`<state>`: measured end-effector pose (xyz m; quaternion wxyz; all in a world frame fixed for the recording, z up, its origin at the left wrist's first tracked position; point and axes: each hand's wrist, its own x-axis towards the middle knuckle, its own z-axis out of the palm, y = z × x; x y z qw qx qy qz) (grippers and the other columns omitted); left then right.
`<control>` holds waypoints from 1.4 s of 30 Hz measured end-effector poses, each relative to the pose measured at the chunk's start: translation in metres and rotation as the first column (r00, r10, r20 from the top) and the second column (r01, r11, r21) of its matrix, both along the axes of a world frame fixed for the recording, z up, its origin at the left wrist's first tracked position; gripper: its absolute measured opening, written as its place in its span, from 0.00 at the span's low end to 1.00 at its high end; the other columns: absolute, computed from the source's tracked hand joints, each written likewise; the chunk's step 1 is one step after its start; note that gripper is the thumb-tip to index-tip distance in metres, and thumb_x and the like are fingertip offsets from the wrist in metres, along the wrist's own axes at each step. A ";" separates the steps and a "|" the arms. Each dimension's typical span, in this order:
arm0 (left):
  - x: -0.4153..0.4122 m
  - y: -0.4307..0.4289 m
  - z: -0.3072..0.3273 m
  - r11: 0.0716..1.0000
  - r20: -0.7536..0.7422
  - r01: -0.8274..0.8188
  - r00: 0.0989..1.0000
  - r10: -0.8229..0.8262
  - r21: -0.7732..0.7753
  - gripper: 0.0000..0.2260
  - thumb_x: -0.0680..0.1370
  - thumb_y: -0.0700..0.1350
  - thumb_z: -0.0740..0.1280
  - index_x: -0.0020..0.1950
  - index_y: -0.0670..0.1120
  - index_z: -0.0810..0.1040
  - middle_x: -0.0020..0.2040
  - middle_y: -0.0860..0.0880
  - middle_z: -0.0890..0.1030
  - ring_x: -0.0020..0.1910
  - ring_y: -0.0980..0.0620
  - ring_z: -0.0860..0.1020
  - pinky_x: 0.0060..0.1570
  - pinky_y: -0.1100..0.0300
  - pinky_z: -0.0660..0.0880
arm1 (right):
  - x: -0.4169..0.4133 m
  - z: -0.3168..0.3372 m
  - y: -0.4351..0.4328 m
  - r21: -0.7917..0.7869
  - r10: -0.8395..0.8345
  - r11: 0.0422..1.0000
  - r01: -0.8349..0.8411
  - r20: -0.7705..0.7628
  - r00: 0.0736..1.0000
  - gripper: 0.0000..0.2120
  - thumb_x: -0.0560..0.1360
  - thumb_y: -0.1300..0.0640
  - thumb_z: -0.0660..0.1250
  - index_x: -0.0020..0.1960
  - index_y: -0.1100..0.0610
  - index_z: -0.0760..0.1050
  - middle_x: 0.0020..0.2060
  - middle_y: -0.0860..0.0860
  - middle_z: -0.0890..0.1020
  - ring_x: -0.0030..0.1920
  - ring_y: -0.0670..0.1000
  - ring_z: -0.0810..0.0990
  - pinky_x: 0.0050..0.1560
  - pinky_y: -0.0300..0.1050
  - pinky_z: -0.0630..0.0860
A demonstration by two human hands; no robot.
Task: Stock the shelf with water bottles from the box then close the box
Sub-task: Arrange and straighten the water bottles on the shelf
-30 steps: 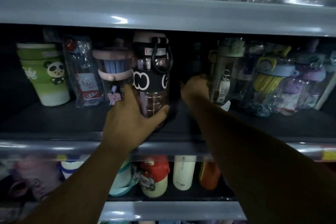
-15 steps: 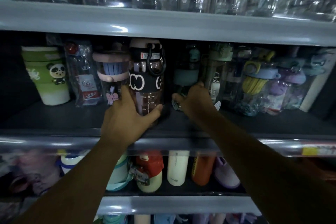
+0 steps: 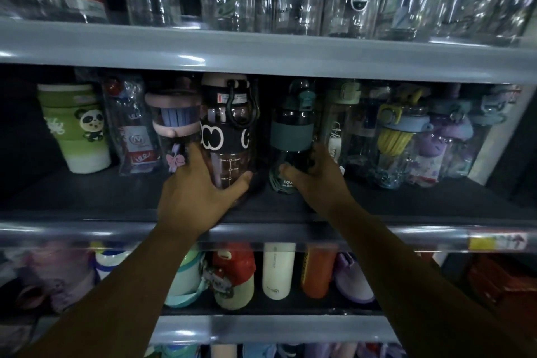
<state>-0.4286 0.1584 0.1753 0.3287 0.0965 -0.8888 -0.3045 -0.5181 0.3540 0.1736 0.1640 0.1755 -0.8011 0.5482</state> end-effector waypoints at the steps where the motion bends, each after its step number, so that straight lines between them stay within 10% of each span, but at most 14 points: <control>1: 0.000 0.000 0.000 1.000 0.004 -0.001 1.000 0.001 0.001 0.37 0.67 0.73 0.69 0.65 0.51 0.64 0.59 0.48 0.83 0.56 0.42 0.82 0.58 0.45 0.79 | -0.002 -0.002 -0.001 0.009 -0.007 1.000 0.007 -0.013 1.000 0.35 0.64 0.41 0.74 0.67 0.51 0.71 0.57 0.46 0.83 0.59 0.46 0.82 0.62 0.56 0.79; 21: -0.002 -0.002 -0.001 1.000 -0.003 0.013 1.000 -0.013 0.017 0.34 0.68 0.69 0.73 0.64 0.51 0.65 0.59 0.48 0.82 0.56 0.42 0.81 0.59 0.46 0.78 | -0.039 0.027 -0.023 0.416 -0.235 0.881 0.224 -0.026 0.972 0.22 0.74 0.47 0.76 0.61 0.61 0.81 0.55 0.58 0.85 0.56 0.59 0.83 0.50 0.43 0.75; 42: -0.007 -0.006 -0.006 1.000 -0.030 0.030 0.999 -0.030 0.006 0.36 0.67 0.70 0.72 0.66 0.54 0.64 0.59 0.51 0.82 0.57 0.45 0.81 0.59 0.48 0.78 | -0.069 0.011 -0.043 0.293 -0.306 0.910 0.292 0.000 0.952 0.25 0.78 0.49 0.72 0.67 0.65 0.74 0.62 0.63 0.81 0.64 0.63 0.79 0.61 0.49 0.74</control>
